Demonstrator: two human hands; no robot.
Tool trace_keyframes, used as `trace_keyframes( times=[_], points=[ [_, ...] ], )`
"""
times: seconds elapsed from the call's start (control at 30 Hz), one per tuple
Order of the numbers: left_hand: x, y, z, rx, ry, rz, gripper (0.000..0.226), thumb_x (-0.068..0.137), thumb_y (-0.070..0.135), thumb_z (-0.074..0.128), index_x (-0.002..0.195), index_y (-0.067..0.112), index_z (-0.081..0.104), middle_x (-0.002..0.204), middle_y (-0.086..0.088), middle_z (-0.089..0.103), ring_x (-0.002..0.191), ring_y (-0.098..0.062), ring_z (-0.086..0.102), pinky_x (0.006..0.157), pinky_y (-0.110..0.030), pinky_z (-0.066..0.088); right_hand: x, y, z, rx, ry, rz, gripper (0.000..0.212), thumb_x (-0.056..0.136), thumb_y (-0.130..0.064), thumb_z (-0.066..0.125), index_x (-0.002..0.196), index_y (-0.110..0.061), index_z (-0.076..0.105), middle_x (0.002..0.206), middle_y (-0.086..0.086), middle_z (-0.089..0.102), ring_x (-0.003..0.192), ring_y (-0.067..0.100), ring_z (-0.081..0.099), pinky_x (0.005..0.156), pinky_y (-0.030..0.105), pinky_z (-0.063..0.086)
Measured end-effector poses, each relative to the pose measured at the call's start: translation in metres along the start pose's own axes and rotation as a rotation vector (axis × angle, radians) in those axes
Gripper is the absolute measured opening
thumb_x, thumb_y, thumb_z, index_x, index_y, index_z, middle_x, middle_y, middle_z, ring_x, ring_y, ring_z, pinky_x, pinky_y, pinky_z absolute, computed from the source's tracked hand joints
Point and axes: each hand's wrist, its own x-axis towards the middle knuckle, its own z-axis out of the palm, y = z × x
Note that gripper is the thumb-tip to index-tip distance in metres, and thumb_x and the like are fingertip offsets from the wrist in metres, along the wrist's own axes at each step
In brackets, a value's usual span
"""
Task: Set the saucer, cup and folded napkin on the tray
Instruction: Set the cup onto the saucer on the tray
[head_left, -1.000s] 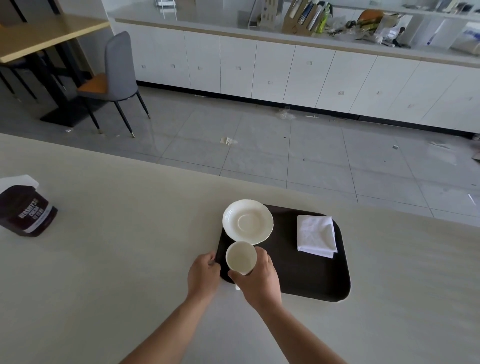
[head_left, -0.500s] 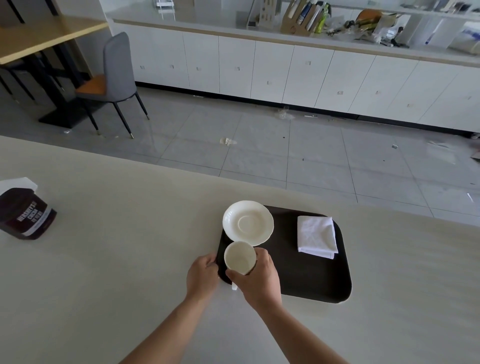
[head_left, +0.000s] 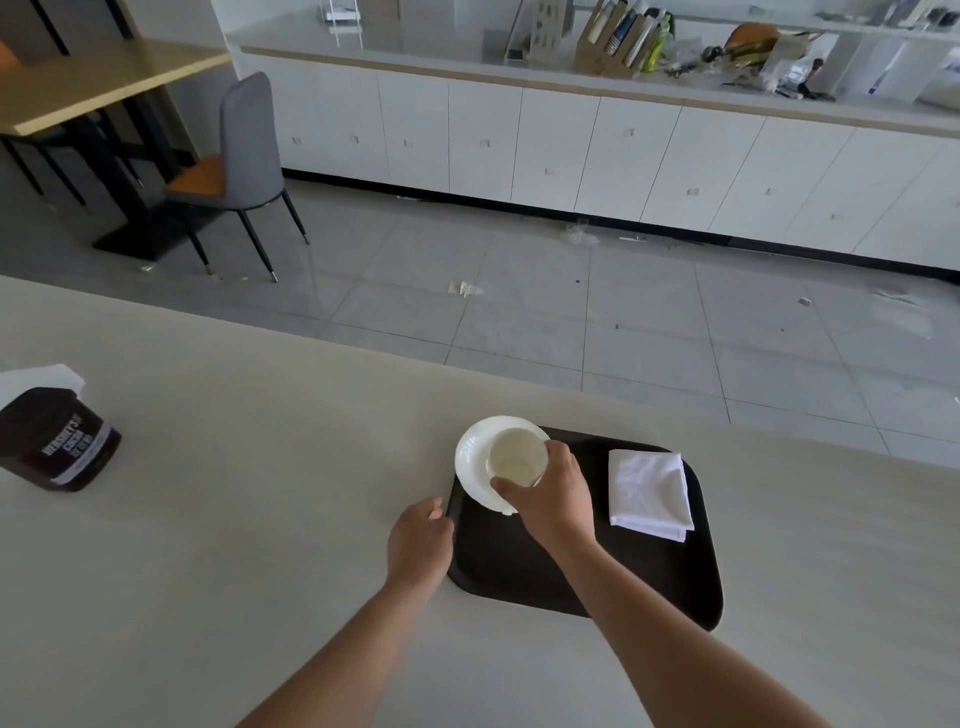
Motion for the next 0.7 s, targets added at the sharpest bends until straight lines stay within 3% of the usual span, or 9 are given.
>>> trace_keyframes(
  times=[0.53, 0.7],
  points=[
    [0.039, 0.015, 0.010, 0.080, -0.077, 0.074, 0.021, 0.074, -0.002, 0.042, 0.067, 0.013, 0.029, 0.064, -0.002, 0.028, 0.063, -0.020, 0.024, 0.057, -0.033, 0.018, 0.030, 0.001, 0.020, -0.005, -0.031, 0.054, 0.080, 0.072, -0.044, 0.085, 0.135, -0.015, 0.045, 0.135, 0.003, 0.056, 0.114, 0.024, 0.060, 0.082, 0.029, 0.045],
    [0.049, 0.018, 0.015, 0.051, -0.117, 0.077, 0.012, 0.080, 0.005, 0.045, 0.071, 0.006, 0.053, 0.064, 0.000, 0.049, 0.064, -0.018, 0.042, 0.056, -0.030, 0.030, 0.030, 0.003, 0.025, -0.007, -0.052, 0.054, 0.080, 0.074, -0.044, 0.084, 0.135, -0.014, 0.043, 0.139, 0.004, 0.053, 0.115, 0.025, 0.060, 0.086, 0.035, 0.051]
  ],
)
